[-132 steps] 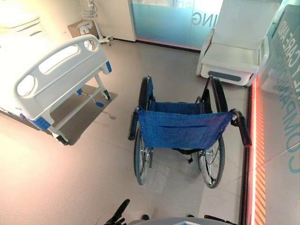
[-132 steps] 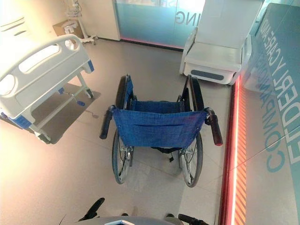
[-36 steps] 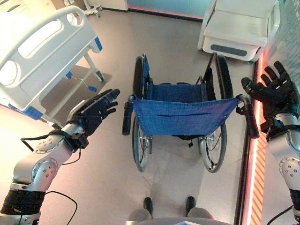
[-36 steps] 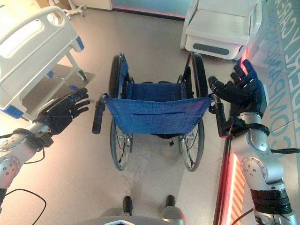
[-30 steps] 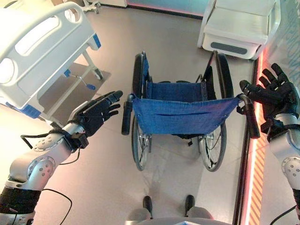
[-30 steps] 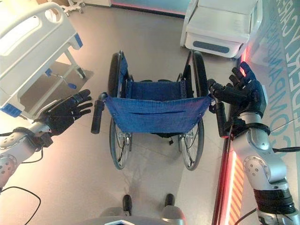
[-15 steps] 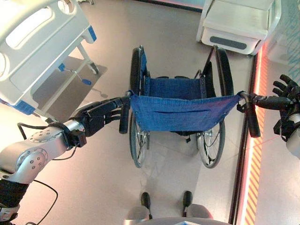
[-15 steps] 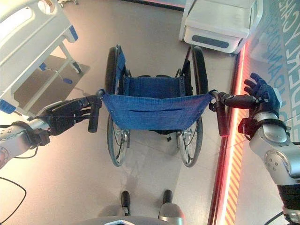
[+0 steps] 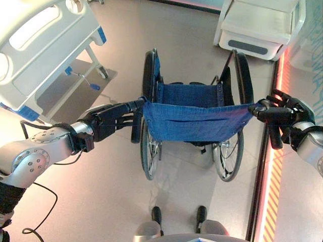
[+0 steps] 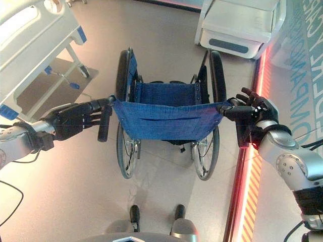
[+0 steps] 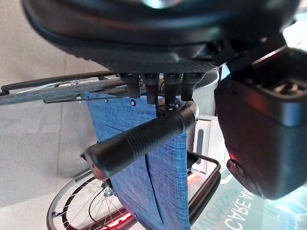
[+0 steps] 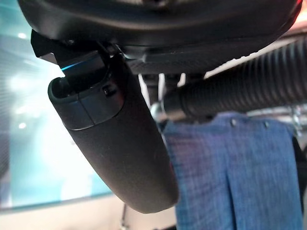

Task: Push the wheelchair next to the bed

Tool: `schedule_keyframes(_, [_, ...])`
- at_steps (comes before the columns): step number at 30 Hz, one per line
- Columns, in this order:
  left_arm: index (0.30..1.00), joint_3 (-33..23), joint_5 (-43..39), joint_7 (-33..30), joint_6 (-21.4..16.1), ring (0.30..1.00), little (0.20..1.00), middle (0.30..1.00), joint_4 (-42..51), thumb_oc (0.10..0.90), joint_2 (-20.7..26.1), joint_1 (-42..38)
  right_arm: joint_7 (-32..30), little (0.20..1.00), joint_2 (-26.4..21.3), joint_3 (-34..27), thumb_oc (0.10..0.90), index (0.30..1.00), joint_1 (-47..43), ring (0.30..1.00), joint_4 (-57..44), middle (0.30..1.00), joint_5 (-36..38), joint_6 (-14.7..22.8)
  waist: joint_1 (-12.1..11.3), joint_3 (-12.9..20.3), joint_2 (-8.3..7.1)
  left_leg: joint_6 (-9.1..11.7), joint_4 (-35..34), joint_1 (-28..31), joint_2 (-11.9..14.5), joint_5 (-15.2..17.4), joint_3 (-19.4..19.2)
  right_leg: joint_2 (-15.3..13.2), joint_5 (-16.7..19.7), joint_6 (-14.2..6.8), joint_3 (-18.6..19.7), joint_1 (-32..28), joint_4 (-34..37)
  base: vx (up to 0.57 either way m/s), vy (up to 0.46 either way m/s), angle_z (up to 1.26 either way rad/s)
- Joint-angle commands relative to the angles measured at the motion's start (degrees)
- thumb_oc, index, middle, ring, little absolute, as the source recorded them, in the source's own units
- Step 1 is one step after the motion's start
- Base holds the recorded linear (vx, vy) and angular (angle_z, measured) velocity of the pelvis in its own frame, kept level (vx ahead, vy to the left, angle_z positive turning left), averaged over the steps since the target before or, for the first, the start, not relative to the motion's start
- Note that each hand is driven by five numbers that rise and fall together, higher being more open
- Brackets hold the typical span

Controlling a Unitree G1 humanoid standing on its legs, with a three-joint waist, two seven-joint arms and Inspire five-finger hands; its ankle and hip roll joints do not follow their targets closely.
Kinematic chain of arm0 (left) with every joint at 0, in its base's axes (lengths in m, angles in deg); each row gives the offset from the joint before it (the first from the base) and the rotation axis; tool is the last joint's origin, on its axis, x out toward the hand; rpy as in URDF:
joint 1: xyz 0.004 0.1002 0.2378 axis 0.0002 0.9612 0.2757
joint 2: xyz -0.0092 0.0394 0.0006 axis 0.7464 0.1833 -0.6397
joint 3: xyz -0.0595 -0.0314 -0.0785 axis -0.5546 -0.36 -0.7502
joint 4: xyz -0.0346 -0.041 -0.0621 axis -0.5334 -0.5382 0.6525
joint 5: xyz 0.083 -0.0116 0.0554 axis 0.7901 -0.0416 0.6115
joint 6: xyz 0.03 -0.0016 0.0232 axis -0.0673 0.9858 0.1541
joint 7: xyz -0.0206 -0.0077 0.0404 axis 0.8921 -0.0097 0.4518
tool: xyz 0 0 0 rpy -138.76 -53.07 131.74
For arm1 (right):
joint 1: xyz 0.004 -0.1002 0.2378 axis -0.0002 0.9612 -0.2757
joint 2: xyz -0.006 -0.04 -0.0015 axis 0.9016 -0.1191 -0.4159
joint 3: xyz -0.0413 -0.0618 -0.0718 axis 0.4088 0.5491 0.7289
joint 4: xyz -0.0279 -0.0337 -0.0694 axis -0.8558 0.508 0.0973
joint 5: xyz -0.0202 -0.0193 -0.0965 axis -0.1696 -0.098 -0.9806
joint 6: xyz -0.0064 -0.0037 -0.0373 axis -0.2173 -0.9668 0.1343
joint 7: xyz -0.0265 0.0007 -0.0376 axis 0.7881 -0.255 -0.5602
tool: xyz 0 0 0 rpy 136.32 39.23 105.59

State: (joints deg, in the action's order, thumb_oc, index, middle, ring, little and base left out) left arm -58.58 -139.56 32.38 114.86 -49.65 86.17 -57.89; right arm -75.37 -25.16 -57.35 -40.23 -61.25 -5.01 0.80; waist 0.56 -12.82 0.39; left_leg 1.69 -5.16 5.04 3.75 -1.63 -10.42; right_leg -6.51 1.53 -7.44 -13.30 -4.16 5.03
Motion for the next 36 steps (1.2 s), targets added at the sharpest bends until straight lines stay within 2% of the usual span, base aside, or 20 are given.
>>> schedule_keyframes(1, [0.9, 1.5, -7.9, 2.3, -5.5, 0.9, 0.9, 0.9, 3.0, 0.8, 0.8, -6.5, 3.9, 0.9, -4.1, 4.5, 0.8, 0.9, -6.1, 0.9, -1.3, 0.9, 5.2, 1.8, -0.1, 5.0, -0.28, 1.7, 0.9, -1.7, -0.7, -0.3, -2.8, -0.3, 0.6, -0.8, -1.2, 0.4, -0.9, 0.0, 0.0, 0.0])
schedule_keyframes(5, [0.9, 3.0, -7.3, 4.0, -4.6, 0.9, 0.9, 0.9, 2.2, 0.8, 0.9, -6.9, 2.8, 0.9, -4.0, 6.4, 0.8, 0.9, -7.0, 0.9, 1.1, 0.9, 1.4, 1.6, -0.3, 5.2, -0.32, 1.7, 0.8, -1.6, -0.8, -0.3, -2.4, -0.3, 0.7, -0.9, -1.3, 0.3, -0.8, 0.02, 0.001, 0.0])
schedule_keyframes(6, [0.9, 3.9, -7.1, 4.8, -4.5, 0.9, 0.9, 0.9, 1.9, 0.8, 1.3, -7.5, 2.6, 0.9, -4.6, 7.0, 0.8, 0.9, -7.7, 0.9, 2.6, 0.9, -1.1, 1.1, -0.4, 5.2, -0.31, 1.6, 0.7, -1.6, -0.9, -0.2, -2.3, -0.3, 0.7, -0.8, -1.3, 0.2, -0.7, 0.0, 0.0, 0.0])
schedule_keyframes(12, [0.9, 6.5, -5.8, 7.6, -3.5, 0.9, 0.9, 0.9, 0.1, 0.8, 2.8, -9.7, 2.7, 0.9, -7.2, 8.6, 0.8, 0.9, -10.3, 0.9, 6.3, 0.9, -4.9, -1.2, -0.4, 5.4, -0.35, 1.6, 0.7, -1.3, -1.0, -0.3, -2.2, -0.2, 0.7, -0.9, -1.3, 0.0, -0.8, 0.0, 0.0, 0.0])
schedule_keyframes(16, [0.9, 8.6, -6.0, 7.6, -3.9, 0.9, 0.9, 0.9, -0.5, 0.8, 3.8, -11.2, 2.5, 0.9, -9.1, 9.8, 0.8, 0.9, -12.0, 0.9, 8.3, 0.9, -9.2, -1.8, -0.3, 5.1, -0.3, 1.6, 0.7, -1.1, -0.9, -0.2, -1.9, -0.2, 0.5, -0.8, -1.2, -0.2, -0.9, 0.0, 0.0, 0.0])
schedule_keyframes(19, [0.9, 9.5, -6.4, 7.5, -4.0, 0.9, 0.9, 0.9, -0.6, 0.8, 4.9, -12.4, 1.0, 0.9, -11.8, 10.4, 0.8, 0.9, -14.0, 0.9, 9.4, 0.9, -16.6, -2.1, -0.4, 5.0, -0.38, 1.6, 0.8, -0.9, -1.0, -0.1, -1.6, -0.1, 0.5, -0.9, -1.0, -0.5, -1.0, 0.01, -0.003, 0.0])
schedule_keyframes(22, [0.9, 9.5, -7.0, 7.7, -3.9, 0.9, 0.9, 0.9, -0.9, 0.8, 5.6, -12.8, 1.8, 0.9, -13.9, 10.7, 0.8, 0.9, -15.7, 0.9, 10.2, 0.9, -16.7, -3.6, -0.4, 5.0, -0.51, 1.6, 0.9, -0.7, -1.1, 0.0, -1.4, 0.0, 0.5, -0.9, -0.9, -0.6, -1.0, 0.0, 0.0, 0.0])
schedule_keyframes(27, [0.9, 8.5, -8.6, 8.6, -3.4, 0.9, 0.9, 0.9, -0.7, 0.8, 7.8, -13.1, 7.3, 0.9, -17.1, 9.8, 0.8, 0.9, -15.5, 0.9, 10.6, 0.9, -14.6, -7.2, -0.2, 4.8, -0.81, 1.5, 1.0, -0.7, -1.0, 0.1, -1.6, -0.1, 0.6, -1.1, -0.9, -0.5, -1.2, 0.0, 0.0, 0.0])
schedule_keyframes(31, [0.9, 8.3, -8.6, 9.7, -3.4, 0.9, 0.9, 0.9, -0.8, 0.8, 8.3, -13.0, 9.0, 0.9, -17.2, 10.0, 0.8, 0.9, -15.1, 0.9, 10.2, 0.9, -12.4, -7.0, -0.1, 4.8, -0.8, 1.4, 0.8, -0.6, -1.1, 0.1, -1.7, 0.0, 0.7, -1.1, -0.8, -0.3, -1.2, 0.0, 0.0, 0.0])
schedule_keyframes(36, [0.9, 10.8, -5.1, 11.3, -3.7, 0.9, 0.9, 0.9, -0.8, 0.8, 8.1, -15.0, 9.4, 0.9, -15.2, 12.9, 0.8, 0.9, -17.0, 0.9, 10.0, 0.9, -12.9, -7.7, -0.1, 5.2, -0.62, 1.3, 0.8, -0.8, -1.2, 0.1, -1.8, 0.1, 0.7, -1.1, -0.6, -0.2, -1.0, 0.0, 0.0, 0.0])
